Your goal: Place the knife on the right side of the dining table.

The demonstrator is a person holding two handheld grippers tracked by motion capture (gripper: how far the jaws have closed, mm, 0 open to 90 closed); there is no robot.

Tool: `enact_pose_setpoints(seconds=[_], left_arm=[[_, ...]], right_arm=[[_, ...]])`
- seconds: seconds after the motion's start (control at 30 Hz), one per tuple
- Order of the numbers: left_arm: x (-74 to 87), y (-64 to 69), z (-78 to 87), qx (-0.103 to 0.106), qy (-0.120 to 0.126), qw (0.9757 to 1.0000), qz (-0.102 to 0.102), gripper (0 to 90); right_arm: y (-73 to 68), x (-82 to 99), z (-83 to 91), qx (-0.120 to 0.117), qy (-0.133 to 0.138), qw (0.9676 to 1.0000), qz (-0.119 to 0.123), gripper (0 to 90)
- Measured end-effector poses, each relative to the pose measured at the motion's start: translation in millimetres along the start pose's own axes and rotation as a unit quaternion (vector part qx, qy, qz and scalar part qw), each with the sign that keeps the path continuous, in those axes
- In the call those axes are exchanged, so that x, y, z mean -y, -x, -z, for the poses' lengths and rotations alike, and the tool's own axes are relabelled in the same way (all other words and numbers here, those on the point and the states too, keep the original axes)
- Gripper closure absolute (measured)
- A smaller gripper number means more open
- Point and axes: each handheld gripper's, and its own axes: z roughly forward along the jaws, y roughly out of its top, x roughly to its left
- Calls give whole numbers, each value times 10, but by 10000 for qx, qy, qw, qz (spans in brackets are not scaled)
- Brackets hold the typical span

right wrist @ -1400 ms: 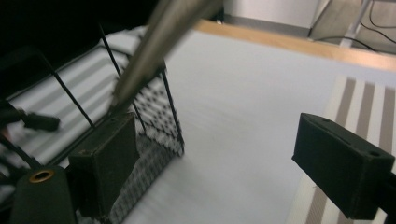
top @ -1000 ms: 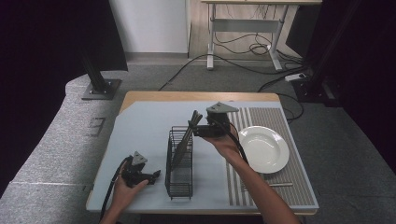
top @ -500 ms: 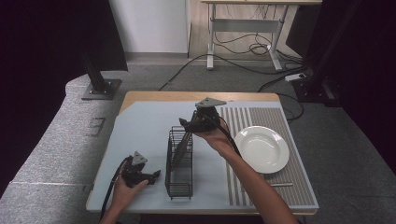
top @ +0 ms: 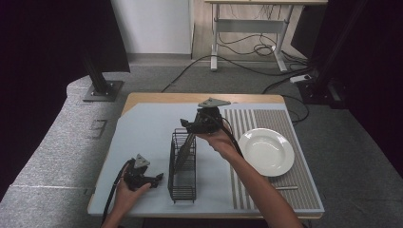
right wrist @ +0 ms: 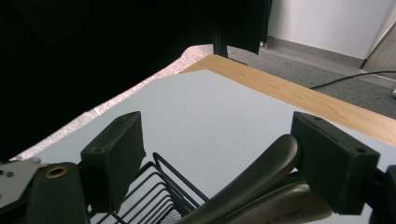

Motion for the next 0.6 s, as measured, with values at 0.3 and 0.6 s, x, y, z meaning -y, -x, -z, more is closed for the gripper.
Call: enact_pose_setpoints(seconds=[0.3,0.6], left_arm=[[1,1,0,-3,1,10000,-2,131],[0,0,0,-1,-1,10000,-1,131]], right_arm=[[-75,-27,15,-96,182,9998,-25,238],[-31,4,22,-212,252,9991,-262,333]])
